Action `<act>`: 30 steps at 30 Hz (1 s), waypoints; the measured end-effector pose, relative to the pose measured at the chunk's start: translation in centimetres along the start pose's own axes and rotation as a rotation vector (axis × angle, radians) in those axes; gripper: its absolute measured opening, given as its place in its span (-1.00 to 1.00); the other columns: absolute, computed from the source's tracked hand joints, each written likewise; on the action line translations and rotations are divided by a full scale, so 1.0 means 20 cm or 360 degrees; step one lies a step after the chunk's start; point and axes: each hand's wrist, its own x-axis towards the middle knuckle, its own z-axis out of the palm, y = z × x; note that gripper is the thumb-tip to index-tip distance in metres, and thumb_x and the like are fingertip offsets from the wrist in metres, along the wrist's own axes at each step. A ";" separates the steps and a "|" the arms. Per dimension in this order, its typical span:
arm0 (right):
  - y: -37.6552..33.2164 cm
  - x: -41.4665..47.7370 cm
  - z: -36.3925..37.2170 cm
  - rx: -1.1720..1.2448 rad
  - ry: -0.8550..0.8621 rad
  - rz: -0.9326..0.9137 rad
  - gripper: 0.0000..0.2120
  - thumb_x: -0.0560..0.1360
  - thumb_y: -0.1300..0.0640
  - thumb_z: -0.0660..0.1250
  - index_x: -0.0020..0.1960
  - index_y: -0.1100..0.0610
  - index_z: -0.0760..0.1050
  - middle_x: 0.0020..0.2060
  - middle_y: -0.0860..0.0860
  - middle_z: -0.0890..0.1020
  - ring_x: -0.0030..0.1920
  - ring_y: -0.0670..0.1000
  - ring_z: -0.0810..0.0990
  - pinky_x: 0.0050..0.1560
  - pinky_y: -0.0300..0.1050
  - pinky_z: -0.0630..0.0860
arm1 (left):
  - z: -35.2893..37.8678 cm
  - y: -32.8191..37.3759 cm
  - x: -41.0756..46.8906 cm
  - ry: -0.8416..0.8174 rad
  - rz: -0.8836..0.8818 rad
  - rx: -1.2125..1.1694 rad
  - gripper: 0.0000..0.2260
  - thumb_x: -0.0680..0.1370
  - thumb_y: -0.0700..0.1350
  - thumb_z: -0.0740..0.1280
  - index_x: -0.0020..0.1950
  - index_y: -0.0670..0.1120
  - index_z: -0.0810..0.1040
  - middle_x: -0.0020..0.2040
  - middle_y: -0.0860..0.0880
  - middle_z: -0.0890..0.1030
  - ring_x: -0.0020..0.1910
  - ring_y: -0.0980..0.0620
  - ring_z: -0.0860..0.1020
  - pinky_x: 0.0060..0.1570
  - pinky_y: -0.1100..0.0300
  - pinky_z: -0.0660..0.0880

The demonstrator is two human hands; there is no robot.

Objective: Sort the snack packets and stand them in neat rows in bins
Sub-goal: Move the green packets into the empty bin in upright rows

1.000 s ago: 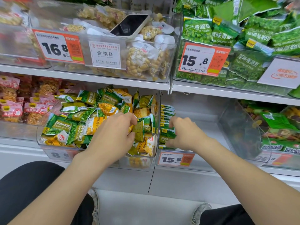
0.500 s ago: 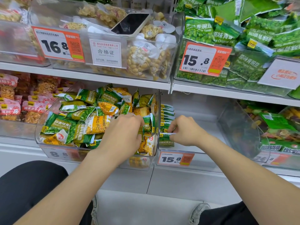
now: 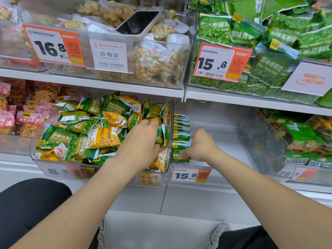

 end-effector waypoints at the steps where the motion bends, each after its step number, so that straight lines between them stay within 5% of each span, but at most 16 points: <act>1: 0.01 0.01 0.01 0.0057 -0.0023 0.0041 -0.27 0.36 0.08 0.69 0.32 0.22 0.31 -0.02 0.01 0.44 0.07 0.12 0.57 0.00 0.02 0.61 | 0.00 0.00 0.01 0.0012 0.0028 -0.0010 -0.48 0.60 -0.11 0.44 0.53 -0.03 0.37 0.30 -0.04 0.51 0.25 -0.09 0.54 0.02 0.15 0.48; 6: 0.02 0.00 -0.01 -0.0066 -0.0192 0.0007 -0.17 0.33 -0.02 0.71 0.36 0.14 0.25 0.23 0.10 0.53 0.20 0.16 0.58 0.06 -0.02 0.54 | 0.04 -0.01 0.04 0.0005 0.0210 0.0212 -0.48 0.66 -0.16 0.35 0.57 0.16 0.35 0.46 0.03 0.52 0.27 -0.15 0.50 0.12 -0.01 0.57; 11: -0.01 -0.08 -0.11 -0.0234 -0.0033 -0.0183 -0.10 0.36 -0.05 0.69 0.50 0.12 0.24 0.29 0.15 0.54 0.22 0.19 0.53 0.10 0.00 0.52 | 0.05 0.01 0.07 0.0108 0.0093 0.0263 -0.70 0.66 -0.12 0.39 0.35 0.16 0.55 0.16 0.02 0.69 0.20 -0.11 0.50 -0.08 0.07 0.48; 14: -0.02 -0.11 -0.14 -0.0216 0.0118 -0.0335 -0.22 0.47 0.03 0.60 0.55 0.06 0.27 0.28 0.11 0.58 0.35 0.18 0.48 0.20 0.03 0.50 | 0.03 0.01 0.08 0.0147 0.0051 0.0200 -0.77 0.64 -0.13 0.44 0.22 0.16 0.64 0.07 0.02 0.70 0.13 -0.06 0.50 -0.15 0.10 0.40; 17: -0.04 -0.15 -0.15 -0.0173 0.0378 -0.0594 -0.55 0.56 0.14 0.46 0.41 0.02 0.46 0.15 -0.01 0.64 0.27 0.04 0.52 0.19 -0.10 0.44 | -0.05 0.02 0.06 0.0249 0.0065 0.0151 -0.84 0.62 -0.06 0.46 0.16 0.16 0.71 -0.01 0.02 0.72 0.06 -0.04 0.48 -0.12 0.07 0.40; 20: -0.09 -0.20 -0.15 0.0153 0.0483 -0.0927 -0.67 0.53 0.21 0.43 0.26 -0.01 0.58 0.00 -0.15 0.67 0.06 -0.14 0.62 0.18 -0.09 0.58 | -0.12 0.01 0.03 0.0461 0.0106 -0.0043 -0.87 0.62 -0.05 0.44 0.12 0.13 0.73 -0.07 0.05 0.70 0.14 -0.10 0.52 0.02 -0.02 0.50; 25: -0.18 -0.30 -0.14 0.0329 0.0251 -0.1357 -0.43 0.47 0.18 0.52 0.43 -0.03 0.45 0.23 -0.21 0.62 0.27 -0.13 0.59 0.26 -0.12 0.53 | -0.22 0.02 -0.03 0.0521 0.0220 -0.0634 -0.89 0.63 -0.09 0.42 0.11 0.11 0.66 -0.02 0.13 0.64 0.03 0.15 0.57 0.07 0.15 0.48; 30: -0.19 -0.28 -0.12 0.0552 0.0256 -0.1195 -0.55 0.51 0.12 0.57 0.36 -0.02 0.53 0.07 -0.14 0.72 0.09 -0.11 0.70 0.10 -0.04 0.63 | -0.23 0.04 -0.07 0.0472 0.0096 -0.0938 -0.84 0.67 -0.07 0.37 0.22 0.13 0.60 0.01 0.18 0.61 -0.01 0.12 0.64 -0.05 0.01 0.63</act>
